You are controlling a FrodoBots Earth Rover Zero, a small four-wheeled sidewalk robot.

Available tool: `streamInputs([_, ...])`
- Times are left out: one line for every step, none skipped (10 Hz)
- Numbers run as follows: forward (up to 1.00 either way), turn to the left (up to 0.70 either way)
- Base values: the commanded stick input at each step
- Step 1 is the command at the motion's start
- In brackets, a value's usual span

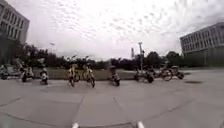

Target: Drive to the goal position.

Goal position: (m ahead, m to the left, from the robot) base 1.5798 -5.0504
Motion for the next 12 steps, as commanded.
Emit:
streamInputs([0.0, -0.7])
streamInputs([0.0, -0.7])
streamInputs([0.0, -0.7])
streamInputs([0.0, -0.7])
streamInputs([0.0, -0.7])
streamInputs([0.0, -0.7])
streamInputs([0.0, -0.7])
streamInputs([0.0, -0.7])
streamInputs([0.0, -0.7])
streamInputs([0.0, -0.7])
streamInputs([0.0, -0.7])
streamInputs([0.0, -0.7])
